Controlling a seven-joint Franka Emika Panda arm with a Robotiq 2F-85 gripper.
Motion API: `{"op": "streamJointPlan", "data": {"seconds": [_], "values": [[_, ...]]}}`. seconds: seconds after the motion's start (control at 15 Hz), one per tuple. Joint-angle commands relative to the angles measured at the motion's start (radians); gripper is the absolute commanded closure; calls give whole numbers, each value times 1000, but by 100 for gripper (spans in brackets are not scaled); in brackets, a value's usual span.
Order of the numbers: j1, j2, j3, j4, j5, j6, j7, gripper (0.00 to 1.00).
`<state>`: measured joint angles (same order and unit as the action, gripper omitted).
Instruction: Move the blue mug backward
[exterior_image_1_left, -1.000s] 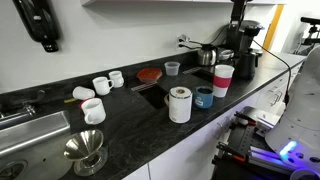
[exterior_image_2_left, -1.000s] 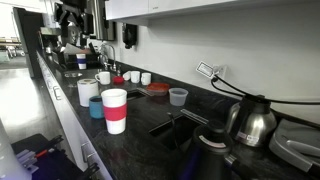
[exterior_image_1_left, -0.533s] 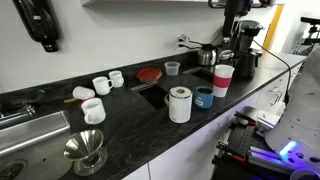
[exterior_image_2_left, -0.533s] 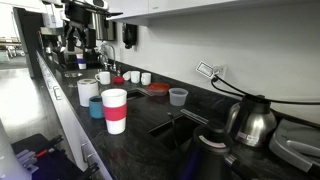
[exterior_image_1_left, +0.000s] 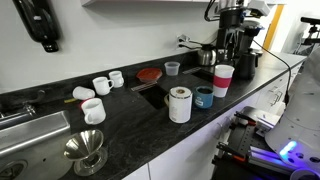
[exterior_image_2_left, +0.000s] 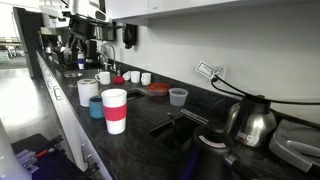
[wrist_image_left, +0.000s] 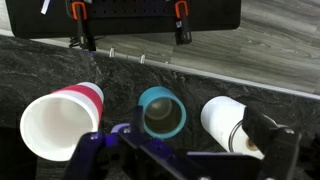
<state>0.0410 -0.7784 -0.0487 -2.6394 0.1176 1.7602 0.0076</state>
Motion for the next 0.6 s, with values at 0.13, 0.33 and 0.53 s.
{"op": "streamJointPlan", "data": {"seconds": [0.13, 0.33, 0.53], "values": [[-15, 0, 12, 2, 8, -3, -8, 0], [-40, 15, 28, -35, -8, 57, 37, 0], [-62, 35, 47, -91, -21, 158, 94, 0]]}}
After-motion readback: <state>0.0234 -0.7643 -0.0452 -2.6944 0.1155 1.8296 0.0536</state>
